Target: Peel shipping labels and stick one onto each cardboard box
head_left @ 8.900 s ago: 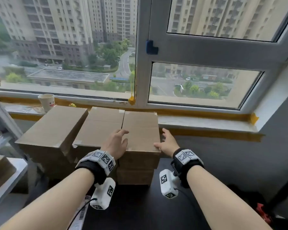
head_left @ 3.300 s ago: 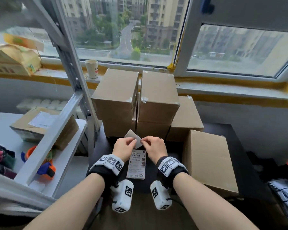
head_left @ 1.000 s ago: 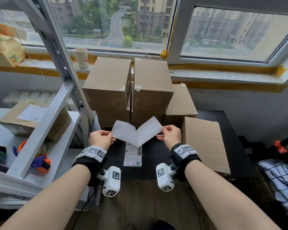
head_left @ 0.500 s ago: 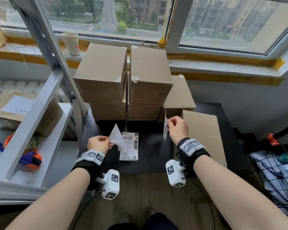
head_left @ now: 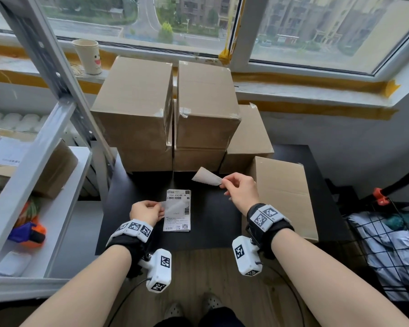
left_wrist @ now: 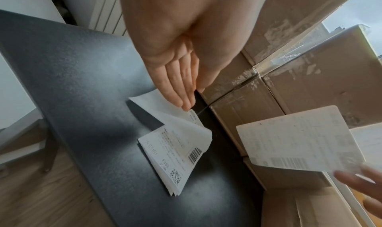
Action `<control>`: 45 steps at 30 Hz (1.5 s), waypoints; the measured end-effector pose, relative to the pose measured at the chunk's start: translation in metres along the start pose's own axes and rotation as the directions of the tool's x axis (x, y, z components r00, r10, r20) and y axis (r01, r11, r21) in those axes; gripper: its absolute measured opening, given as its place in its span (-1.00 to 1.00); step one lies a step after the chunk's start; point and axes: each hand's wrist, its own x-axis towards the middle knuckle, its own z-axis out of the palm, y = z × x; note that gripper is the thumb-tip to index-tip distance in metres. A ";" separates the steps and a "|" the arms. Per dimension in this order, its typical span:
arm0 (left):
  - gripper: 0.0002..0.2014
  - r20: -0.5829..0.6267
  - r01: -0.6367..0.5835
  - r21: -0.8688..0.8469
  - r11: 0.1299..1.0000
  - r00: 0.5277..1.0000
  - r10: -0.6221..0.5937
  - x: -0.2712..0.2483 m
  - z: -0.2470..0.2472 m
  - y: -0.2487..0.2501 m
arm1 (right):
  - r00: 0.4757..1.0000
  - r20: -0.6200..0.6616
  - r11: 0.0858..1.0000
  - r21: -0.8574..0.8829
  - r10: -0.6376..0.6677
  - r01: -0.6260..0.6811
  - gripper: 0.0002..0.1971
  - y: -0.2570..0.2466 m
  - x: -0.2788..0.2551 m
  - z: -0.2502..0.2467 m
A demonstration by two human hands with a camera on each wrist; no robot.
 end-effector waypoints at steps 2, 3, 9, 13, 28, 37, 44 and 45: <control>-0.88 0.018 0.009 0.013 1.000 1.000 -0.009 -0.006 0.001 0.004 | 1.000 0.003 1.000 0.009 -0.004 0.004 -0.91 0.000 -0.001 -0.001; -0.86 0.030 0.009 0.015 1.000 1.000 -0.009 -0.010 0.002 0.007 | 1.000 0.004 1.000 0.017 -0.008 0.008 -0.90 -0.001 -0.002 -0.002; -0.74 0.193 -0.065 -0.013 0.998 0.979 0.066 -0.054 0.013 0.058 | 0.998 0.058 0.997 0.077 -0.035 0.031 -0.94 -0.009 -0.011 -0.006; -0.70 0.267 -0.113 -0.030 0.993 0.957 0.117 -0.082 0.023 0.095 | 0.994 0.080 0.990 0.123 -0.080 0.070 -0.96 -0.016 -0.021 -0.011; -0.77 0.295 -0.285 0.024 0.958 0.918 0.265 -0.103 0.053 0.125 | 0.997 0.004 0.967 0.243 -0.074 0.071 -0.85 -0.005 -0.041 -0.051; -0.86 0.385 -0.378 0.060 0.924 0.863 0.328 -0.126 0.105 0.140 | 0.994 -0.049 0.933 0.350 0.100 -0.077 -0.80 0.011 -0.033 -0.100; -0.93 0.484 -0.336 0.056 0.940 0.833 0.268 -0.145 0.152 0.143 | 0.976 -0.095 0.935 0.317 0.197 -0.158 -0.72 0.038 -0.013 -0.140; -0.93 0.495 -0.325 0.060 0.944 0.831 0.254 -0.147 0.159 0.141 | 0.974 -0.069 0.929 0.322 0.216 -0.184 -0.73 0.042 -0.012 -0.143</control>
